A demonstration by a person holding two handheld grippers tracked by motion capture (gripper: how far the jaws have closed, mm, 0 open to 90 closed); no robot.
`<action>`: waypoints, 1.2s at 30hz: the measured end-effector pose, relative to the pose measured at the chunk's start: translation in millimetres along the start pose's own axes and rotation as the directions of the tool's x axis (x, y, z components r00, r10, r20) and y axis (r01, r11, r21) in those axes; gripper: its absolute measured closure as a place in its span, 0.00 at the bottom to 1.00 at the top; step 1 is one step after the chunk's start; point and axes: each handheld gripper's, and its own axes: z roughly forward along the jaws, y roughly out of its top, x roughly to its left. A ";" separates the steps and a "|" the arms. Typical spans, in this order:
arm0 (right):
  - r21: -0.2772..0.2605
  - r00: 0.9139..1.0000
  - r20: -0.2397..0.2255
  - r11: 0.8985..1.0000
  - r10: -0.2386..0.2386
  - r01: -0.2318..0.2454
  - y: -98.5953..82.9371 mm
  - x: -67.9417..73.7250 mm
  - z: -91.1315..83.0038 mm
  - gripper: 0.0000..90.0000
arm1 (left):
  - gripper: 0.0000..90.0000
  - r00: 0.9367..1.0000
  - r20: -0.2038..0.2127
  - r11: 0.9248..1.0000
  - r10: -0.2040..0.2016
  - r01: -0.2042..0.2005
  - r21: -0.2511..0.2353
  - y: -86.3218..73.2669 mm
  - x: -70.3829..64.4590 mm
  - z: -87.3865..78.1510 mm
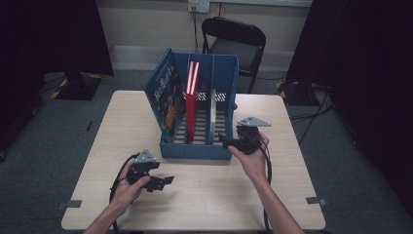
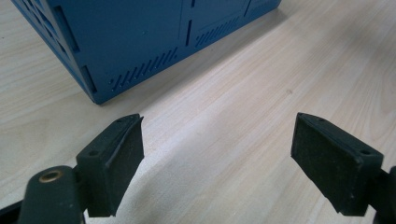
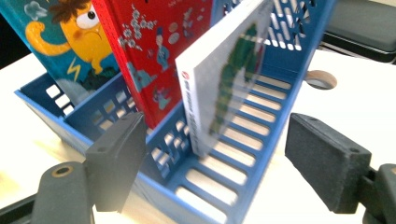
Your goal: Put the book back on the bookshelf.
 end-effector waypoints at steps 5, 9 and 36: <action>0.005 1.000 0.013 1.000 -0.003 0.003 -13.9 -9.1 -18.5 0.20 | 0.19 1.000 -0.007 1.000 -0.009 0.009 -0.008 -0.6 0.9 -0.9; 0.013 1.000 0.029 1.000 0.006 -0.006 -25.3 -17.4 -32.5 0.20 | 0.19 1.000 -0.010 1.000 -0.006 0.006 -0.002 -0.6 1.4 -1.0; 0.155 0.979 0.202 0.986 0.032 -0.064 -115.5 -65.0 -85.2 0.22 | 0.19 0.998 -0.060 1.000 -0.016 0.015 -0.008 -3.2 7.6 -3.0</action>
